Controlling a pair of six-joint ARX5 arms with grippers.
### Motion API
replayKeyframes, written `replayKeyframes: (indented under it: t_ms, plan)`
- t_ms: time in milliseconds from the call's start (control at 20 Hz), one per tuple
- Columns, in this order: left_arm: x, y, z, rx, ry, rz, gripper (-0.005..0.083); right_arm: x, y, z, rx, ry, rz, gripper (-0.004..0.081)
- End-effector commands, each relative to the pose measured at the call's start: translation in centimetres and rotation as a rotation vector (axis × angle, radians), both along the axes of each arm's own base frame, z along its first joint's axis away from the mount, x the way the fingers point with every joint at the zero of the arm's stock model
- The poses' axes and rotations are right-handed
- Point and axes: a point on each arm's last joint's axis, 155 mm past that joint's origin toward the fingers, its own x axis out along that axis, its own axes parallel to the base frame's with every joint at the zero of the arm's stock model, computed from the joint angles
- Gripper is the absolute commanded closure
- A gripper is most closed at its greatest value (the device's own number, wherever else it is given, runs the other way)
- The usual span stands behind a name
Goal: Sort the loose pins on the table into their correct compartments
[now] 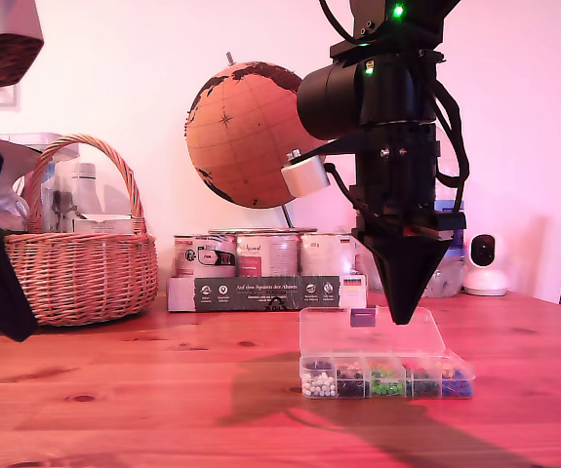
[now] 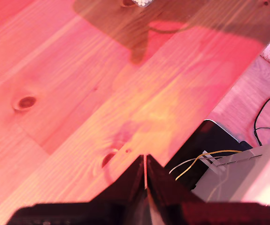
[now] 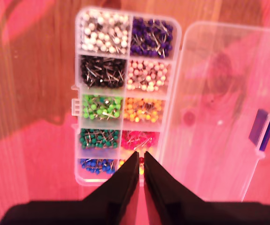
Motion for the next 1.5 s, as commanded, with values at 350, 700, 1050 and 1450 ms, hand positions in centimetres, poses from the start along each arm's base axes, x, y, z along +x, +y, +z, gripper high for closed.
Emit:
replayKeyframes:
  t_ms: [350,700,1050,1450]
  plan:
    - [-0.4,0.3,-0.9,0.014,0.017,-0.001,0.0797,0.7,-0.3,0.6,0.024,-0.018,-0.017,0.078]
    - [-0.4,0.3,-0.9,0.014,0.017,-0.001,0.0797,0.6,-0.1,0.2,0.032,-0.006,-0.018,0.078]
    - [-0.4,0.3,-0.9,0.015,0.016,-0.001,0.0797,0.6,-0.2,-0.3,0.031,0.003,-0.022,0.078]
    - [-0.3,0.3,-0.9,0.015,0.014,0.0,0.0797,0.3,-0.4,-1.6,0.013,0.037,-0.027,0.078]
